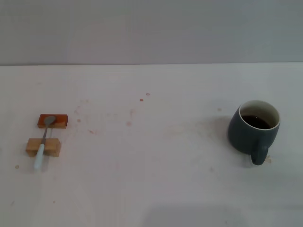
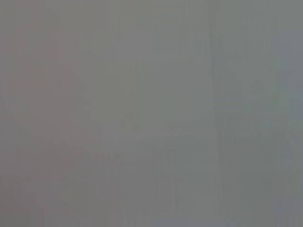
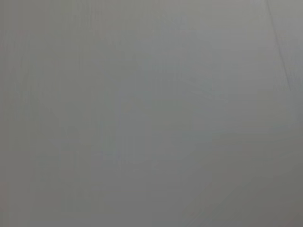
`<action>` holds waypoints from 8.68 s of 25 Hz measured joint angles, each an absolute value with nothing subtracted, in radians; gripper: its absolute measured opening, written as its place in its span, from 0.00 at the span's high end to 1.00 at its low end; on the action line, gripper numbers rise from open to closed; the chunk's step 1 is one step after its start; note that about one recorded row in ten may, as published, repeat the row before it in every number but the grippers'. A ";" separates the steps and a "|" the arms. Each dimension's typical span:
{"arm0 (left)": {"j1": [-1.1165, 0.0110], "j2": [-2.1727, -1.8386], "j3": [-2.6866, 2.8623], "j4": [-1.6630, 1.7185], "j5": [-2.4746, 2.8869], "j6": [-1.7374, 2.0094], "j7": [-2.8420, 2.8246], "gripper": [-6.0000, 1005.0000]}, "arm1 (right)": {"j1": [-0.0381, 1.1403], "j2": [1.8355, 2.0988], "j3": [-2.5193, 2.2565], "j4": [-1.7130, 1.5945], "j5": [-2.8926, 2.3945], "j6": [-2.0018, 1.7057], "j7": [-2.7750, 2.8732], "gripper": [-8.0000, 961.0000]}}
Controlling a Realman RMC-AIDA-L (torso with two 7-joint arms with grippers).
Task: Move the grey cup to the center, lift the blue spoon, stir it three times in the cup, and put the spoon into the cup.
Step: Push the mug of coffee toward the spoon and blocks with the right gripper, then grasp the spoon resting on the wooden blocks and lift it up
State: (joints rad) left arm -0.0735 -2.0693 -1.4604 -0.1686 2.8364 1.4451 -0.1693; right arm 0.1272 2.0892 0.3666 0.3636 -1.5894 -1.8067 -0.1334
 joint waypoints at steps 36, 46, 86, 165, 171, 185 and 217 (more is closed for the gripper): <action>-0.102 -2.071 -1.460 -0.165 2.836 1.431 -0.169 0.18 | 0.433 2.080 0.407 0.178 -1.377 -1.024 -0.119 0.99; -0.110 -2.071 -1.460 -0.160 2.832 1.431 -0.169 0.19 | 0.478 2.080 0.406 0.196 -1.401 -0.985 -0.125 0.99; -0.104 -2.070 -1.462 -0.161 2.832 1.437 -0.169 0.20 | 0.538 2.083 0.405 0.324 -1.587 -0.846 -0.128 0.99; -0.017 -2.076 -1.271 -0.193 2.832 1.460 -0.237 0.23 | 0.414 2.079 0.670 0.324 -1.845 -0.935 -0.120 0.99; -0.007 -2.078 -1.139 -0.195 2.832 1.464 -0.252 0.23 | 0.404 2.077 0.696 0.300 -1.845 -0.938 -0.120 0.99; -0.020 -2.078 -1.052 -0.239 2.830 1.323 -0.264 0.23 | 0.371 2.077 0.747 0.263 -1.845 -1.037 -0.120 0.99; -0.064 -2.078 -1.033 -0.263 2.830 1.176 -0.221 0.25 | 0.370 2.080 0.741 0.273 -1.845 -1.031 -0.120 0.99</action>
